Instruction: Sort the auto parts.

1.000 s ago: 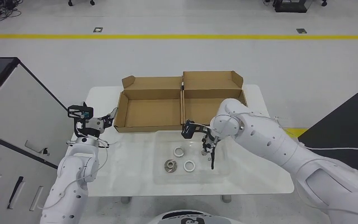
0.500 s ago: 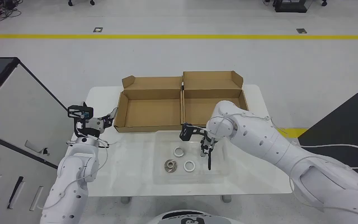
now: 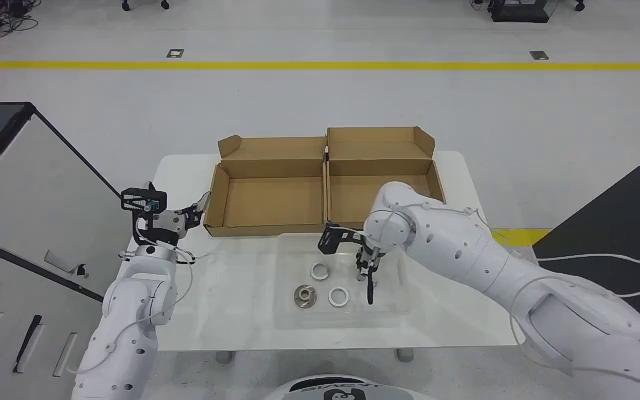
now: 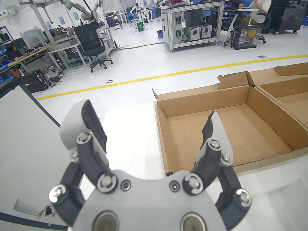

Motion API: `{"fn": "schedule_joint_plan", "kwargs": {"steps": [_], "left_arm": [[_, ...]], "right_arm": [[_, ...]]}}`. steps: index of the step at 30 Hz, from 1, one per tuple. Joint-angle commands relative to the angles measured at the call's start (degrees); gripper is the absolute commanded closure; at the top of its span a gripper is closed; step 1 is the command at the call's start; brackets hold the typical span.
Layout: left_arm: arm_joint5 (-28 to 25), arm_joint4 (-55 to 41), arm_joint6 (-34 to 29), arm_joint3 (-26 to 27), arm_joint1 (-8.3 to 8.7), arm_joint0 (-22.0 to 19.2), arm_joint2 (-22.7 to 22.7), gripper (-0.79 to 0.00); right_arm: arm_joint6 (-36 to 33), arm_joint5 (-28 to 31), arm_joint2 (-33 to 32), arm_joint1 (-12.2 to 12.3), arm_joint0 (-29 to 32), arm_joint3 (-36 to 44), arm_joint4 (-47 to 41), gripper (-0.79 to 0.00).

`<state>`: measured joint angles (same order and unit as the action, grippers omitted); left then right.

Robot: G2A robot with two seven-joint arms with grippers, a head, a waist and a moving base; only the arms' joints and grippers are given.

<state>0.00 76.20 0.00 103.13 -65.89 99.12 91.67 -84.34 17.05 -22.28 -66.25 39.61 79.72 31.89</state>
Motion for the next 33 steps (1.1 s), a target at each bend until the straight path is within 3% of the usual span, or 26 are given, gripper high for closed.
{"fn": "schedule_joint_plan", "kwargs": {"steps": [1, 19, 22, 25, 33], "left_arm": [[0.0, 0.0, 0.0, 0.0, 0.0, 0.0, 0.0, -0.785], [0.0, 0.0, 0.0, 0.0, 0.0, 0.0, 0.0, -0.785], [0.0, 0.0, 0.0, 0.0, 0.0, 0.0, 0.0, -0.785], [0.0, 0.0, 0.0, 0.0, 0.0, 0.0, 0.0, -0.785], [0.0, 0.0, 0.0, 0.0, 0.0, 0.0, 0.0, -0.785]], "right_arm": [[0.0, 0.0, 0.0, -0.1, 0.0, -0.2, 0.1, -0.336], [-0.2, 0.3, 0.3, -0.9, 0.2, -1.6, 0.8, -0.265], [-0.4, 0.3, 0.3, -1.0, 0.2, -1.8, 0.9, -0.219], [-0.5, 0.1, 0.4, -1.2, 0.2, -2.0, 1.0, 0.0], [-1.7, -0.6, -1.3, -0.8, -0.2, 0.1, 0.2, 0.0]]}}
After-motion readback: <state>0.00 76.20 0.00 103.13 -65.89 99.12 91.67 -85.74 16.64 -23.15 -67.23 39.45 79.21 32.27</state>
